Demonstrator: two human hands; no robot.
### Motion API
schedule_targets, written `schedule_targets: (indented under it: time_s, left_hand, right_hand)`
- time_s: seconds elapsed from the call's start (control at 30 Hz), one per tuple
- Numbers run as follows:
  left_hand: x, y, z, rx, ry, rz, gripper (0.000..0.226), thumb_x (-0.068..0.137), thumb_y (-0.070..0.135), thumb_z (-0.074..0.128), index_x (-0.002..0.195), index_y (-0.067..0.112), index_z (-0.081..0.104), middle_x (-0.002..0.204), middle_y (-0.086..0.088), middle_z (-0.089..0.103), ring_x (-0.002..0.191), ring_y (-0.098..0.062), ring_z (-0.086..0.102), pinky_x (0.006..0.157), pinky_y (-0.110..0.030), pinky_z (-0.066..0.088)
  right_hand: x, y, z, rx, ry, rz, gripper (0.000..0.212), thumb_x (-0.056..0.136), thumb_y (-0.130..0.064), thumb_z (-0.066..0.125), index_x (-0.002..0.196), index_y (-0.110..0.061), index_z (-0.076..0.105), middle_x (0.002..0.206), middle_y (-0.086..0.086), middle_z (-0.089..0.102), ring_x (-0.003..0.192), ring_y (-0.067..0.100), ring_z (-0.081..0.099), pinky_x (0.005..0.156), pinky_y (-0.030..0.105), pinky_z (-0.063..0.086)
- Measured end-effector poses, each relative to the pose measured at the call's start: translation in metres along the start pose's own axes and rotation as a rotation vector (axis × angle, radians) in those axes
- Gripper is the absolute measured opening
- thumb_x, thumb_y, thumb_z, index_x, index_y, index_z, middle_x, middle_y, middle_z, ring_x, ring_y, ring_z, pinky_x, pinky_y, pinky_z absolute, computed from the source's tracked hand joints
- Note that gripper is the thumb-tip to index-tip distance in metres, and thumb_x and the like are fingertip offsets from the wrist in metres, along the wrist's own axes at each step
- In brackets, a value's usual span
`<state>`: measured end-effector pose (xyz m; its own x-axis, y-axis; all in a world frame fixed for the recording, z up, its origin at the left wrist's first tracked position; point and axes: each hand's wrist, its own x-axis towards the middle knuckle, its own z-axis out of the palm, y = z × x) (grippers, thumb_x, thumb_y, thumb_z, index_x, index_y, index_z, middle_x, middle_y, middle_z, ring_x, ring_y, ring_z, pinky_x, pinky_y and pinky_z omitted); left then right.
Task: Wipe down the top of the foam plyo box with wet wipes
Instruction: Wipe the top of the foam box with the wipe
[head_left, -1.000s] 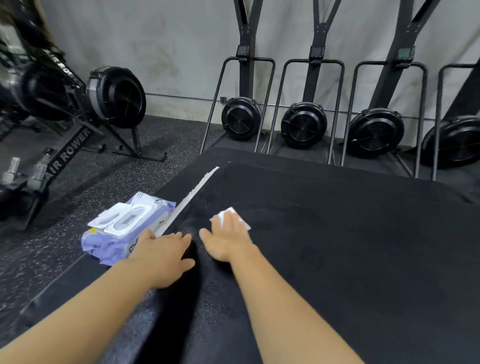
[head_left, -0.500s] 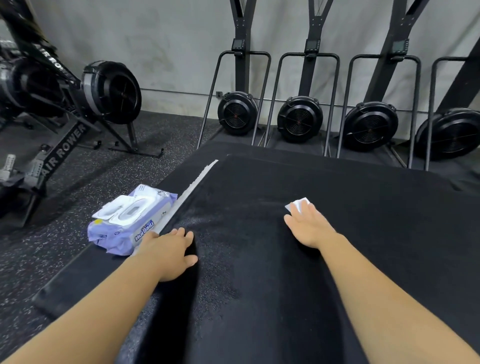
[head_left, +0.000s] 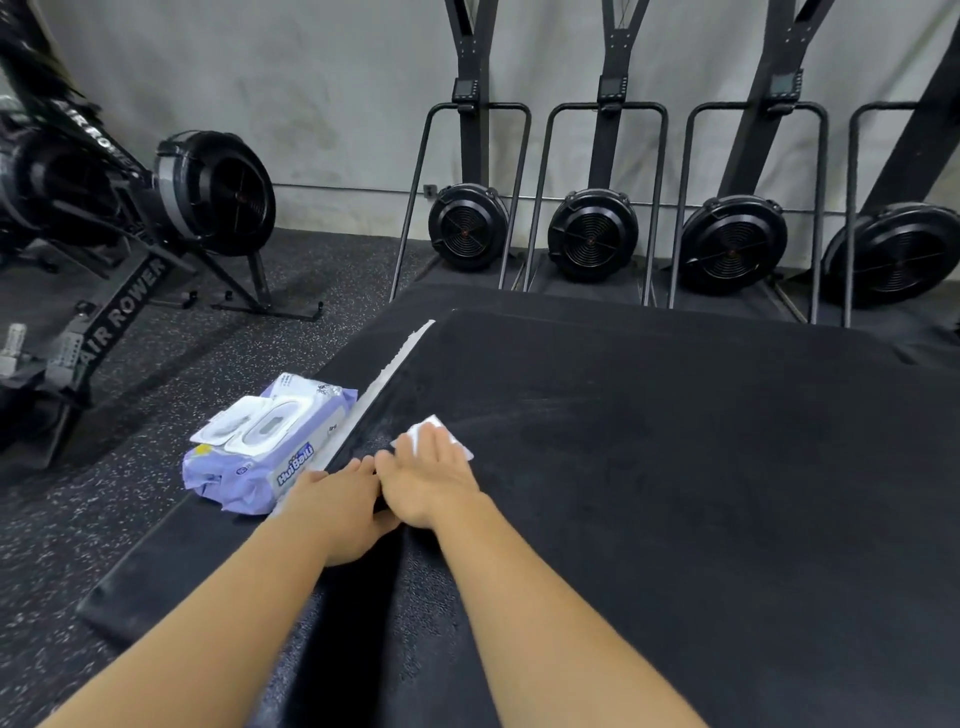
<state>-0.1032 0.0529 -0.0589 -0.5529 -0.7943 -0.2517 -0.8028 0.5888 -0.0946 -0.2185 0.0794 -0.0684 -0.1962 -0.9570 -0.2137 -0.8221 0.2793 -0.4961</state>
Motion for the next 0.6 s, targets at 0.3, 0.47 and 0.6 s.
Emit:
schedule_targets:
  time_s: [0.3,0.47,0.6]
  left_hand:
    - [0.0,-0.002,-0.003,0.059,-0.073,0.002,0.066,0.1,0.053,0.03,0.155,0.025,0.006,0.163,0.003,0.008,0.148,-0.011,0.008,0.115,-0.04,0.016]
    - [0.0,-0.002,-0.004,0.066,-0.092,0.019,0.066,0.101,0.051,0.028,0.156,0.023,0.003,0.163,0.001,0.005,0.149,-0.012,0.005,0.116,-0.041,0.015]
    - [0.001,-0.004,-0.002,0.06,-0.08,0.033,0.066,0.101,0.052,0.028,0.156,0.022,0.003,0.163,0.0,0.004,0.149,-0.013,0.004,0.116,-0.041,0.014]
  right_hand:
    - [-0.031,0.049,-0.025,-0.021,0.11,0.068,0.045,0.102,-0.037,0.022,0.142,-0.023,0.039,0.145,-0.002,0.023,0.141,0.016,0.016,0.119,0.037,0.015]
    - [-0.062,0.109,-0.04,0.013,0.241,0.301,0.045,0.101,-0.039,0.024,0.144,-0.028,0.035,0.145,-0.004,0.023,0.138,0.018,0.021,0.119,0.039,0.019]
    - [-0.065,0.116,-0.042,-0.011,0.211,0.387,0.054,0.103,-0.04,0.02,0.153,-0.021,0.021,0.156,0.001,0.013,0.146,0.019,0.009,0.121,0.04,0.011]
